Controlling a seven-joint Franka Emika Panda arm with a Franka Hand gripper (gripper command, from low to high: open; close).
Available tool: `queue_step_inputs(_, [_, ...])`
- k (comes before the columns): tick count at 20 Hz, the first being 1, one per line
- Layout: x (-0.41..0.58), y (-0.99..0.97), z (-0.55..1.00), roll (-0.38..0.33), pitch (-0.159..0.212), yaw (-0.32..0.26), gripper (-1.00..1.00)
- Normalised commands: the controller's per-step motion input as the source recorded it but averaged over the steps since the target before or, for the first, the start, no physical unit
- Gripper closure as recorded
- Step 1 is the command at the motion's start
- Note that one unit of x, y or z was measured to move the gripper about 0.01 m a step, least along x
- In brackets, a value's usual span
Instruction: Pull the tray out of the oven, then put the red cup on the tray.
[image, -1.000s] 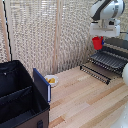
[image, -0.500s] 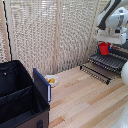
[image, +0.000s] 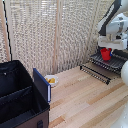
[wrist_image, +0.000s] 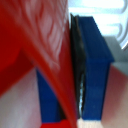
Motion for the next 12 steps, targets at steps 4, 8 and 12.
queue_step_inputs(4, [0.208,0.0,0.3,0.0,0.0,-0.002,-1.0])
queue_step_inputs(8, [0.257,-0.03,0.63,0.001,-0.015,-0.001,-1.0])
queue_step_inputs(12, [0.231,0.0,0.96,0.0,-0.028,-0.017,-1.0])
